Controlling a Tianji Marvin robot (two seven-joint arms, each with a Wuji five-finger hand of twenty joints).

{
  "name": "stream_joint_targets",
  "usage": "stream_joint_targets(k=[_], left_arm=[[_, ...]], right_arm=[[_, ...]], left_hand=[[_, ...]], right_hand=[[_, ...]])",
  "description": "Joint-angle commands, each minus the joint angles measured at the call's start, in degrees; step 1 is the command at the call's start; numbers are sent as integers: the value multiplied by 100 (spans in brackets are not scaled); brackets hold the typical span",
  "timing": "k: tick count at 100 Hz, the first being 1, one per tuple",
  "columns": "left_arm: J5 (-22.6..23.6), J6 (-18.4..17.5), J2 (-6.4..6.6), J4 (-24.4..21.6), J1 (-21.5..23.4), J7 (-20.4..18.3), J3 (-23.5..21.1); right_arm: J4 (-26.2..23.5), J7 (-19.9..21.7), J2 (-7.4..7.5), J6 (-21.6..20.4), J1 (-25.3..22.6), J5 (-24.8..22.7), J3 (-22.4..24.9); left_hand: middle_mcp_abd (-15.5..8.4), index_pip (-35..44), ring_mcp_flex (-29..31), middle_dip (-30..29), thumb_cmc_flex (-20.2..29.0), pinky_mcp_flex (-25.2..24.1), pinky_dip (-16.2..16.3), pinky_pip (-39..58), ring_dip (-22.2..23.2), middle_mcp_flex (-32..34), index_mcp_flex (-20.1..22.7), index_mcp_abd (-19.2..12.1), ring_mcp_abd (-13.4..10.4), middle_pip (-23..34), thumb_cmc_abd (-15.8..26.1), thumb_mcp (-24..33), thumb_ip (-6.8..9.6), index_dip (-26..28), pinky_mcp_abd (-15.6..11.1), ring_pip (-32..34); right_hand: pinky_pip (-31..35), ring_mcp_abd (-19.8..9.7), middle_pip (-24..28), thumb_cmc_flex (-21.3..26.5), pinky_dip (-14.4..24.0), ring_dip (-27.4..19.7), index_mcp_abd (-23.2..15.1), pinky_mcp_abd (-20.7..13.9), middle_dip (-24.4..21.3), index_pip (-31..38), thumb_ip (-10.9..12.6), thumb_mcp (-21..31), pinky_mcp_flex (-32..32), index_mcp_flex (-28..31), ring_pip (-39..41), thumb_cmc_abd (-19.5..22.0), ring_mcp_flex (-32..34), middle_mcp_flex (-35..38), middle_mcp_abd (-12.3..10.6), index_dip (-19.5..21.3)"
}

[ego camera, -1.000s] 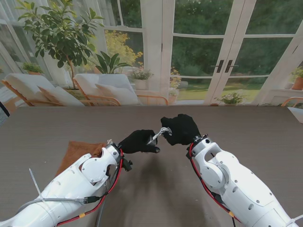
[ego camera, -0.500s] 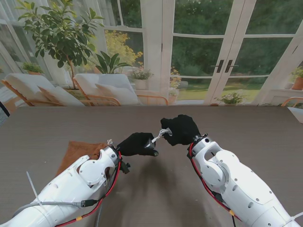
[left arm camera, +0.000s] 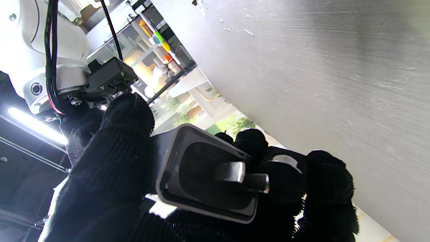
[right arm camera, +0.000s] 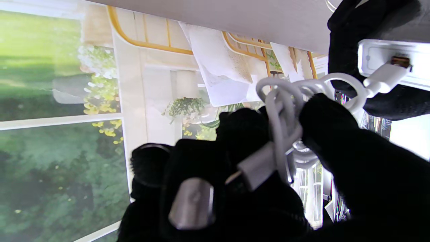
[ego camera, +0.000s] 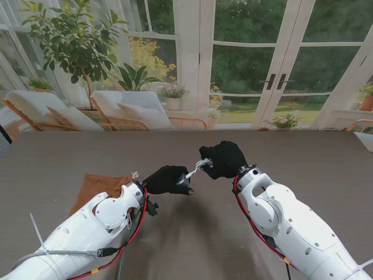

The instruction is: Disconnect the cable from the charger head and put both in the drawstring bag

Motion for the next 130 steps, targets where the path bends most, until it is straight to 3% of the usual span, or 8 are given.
stream_joint_targets(k=[1, 13, 39, 50, 76, 100, 111, 130], left_arm=[[6, 43, 45, -32, 54, -143, -29], [-2, 60, 57, -52, 44, -188, -17], [5, 60, 73, -56, 2, -251, 15], [43, 47, 72, -46, -9, -227, 19], [90, 85, 88, -78, -24, -256, 28], [159, 122, 98, -113, -19, -242, 29], [205, 124, 107, -122, -24, -243, 33], [226, 113, 101, -122, -27, -212, 35]], right_arm=[[34, 65, 34, 56, 46, -28, 35], [86, 22, 35, 27, 68, -43, 0], [93, 248, 33, -126, 37, 154, 5], [107, 333, 30, -219, 28, 256, 3], [169, 321, 2, -365, 18, 414, -51], [246, 303, -48, -457, -12, 662, -58], [288, 211, -83, -416, -29, 748, -73], [314, 107, -96, -194, -41, 703, -128]], left_hand=[[-44, 785, 580, 180, 2176, -73, 34, 397, 33, 740, 678, -1288, 398, 589, 1056, 1493, 26, 174, -674, 559], [-32, 768, 554, 194, 2185, -118, 39, 381, 46, 720, 645, -1281, 405, 584, 1078, 1470, 25, 172, -675, 554], [-27, 743, 477, 211, 2238, -192, 56, 340, 65, 669, 607, -1263, 418, 560, 1106, 1386, 38, 132, -689, 518], [-22, 729, 465, 213, 2241, -206, 63, 329, 68, 659, 599, -1267, 432, 554, 1106, 1354, 40, 103, -689, 506], [-2, 703, 422, 204, 2281, -250, 82, 294, 74, 625, 570, -1260, 456, 526, 1110, 1282, 53, 21, -695, 466], [7, 688, 394, 186, 2295, -279, 92, 267, 74, 605, 561, -1255, 477, 503, 1115, 1235, 58, -43, -695, 429], [6, 689, 393, 181, 2303, -284, 96, 261, 76, 602, 546, -1256, 479, 500, 1122, 1220, 59, -57, -699, 424], [1, 697, 364, 172, 2320, -306, 101, 245, 77, 579, 525, -1251, 482, 491, 1136, 1184, 63, -89, -714, 403]], right_hand=[[556, -1083, 294, 549, 244, 99, -108, -327, 107, 87, 397, 842, 2885, 178, 325, 106, 88, 550, 401, 185], [804, -1187, 441, 569, 308, 184, 285, -403, 123, 138, 346, 851, 2932, 81, 462, 196, 88, 551, 366, 322], [942, -679, 542, 360, 304, 190, 1477, 41, -125, 839, 504, 839, 2918, -307, 576, 285, 68, 558, 562, 49], [972, -567, 482, 343, 307, 163, 1762, 219, -188, 1027, 512, 741, 2915, -419, 567, 409, 63, 556, 630, -15], [1155, -504, 378, 51, 315, 149, 1873, 364, -295, 1131, 548, 511, 2948, -257, 620, 822, 60, 567, 720, -155], [1472, -410, 646, -387, 293, 202, 1982, 432, -334, 950, 840, 514, 2991, 449, 838, 1242, 53, 578, 892, -118], [1743, -459, 1001, -576, 306, 291, 2120, 318, -268, 900, 1090, 721, 3037, 836, 1054, 1192, 51, 578, 943, -29], [2055, -735, 1505, -702, 244, 400, 2135, 33, -191, 891, 1546, 1187, 3098, 1470, 1236, 546, 61, 573, 870, 126]])
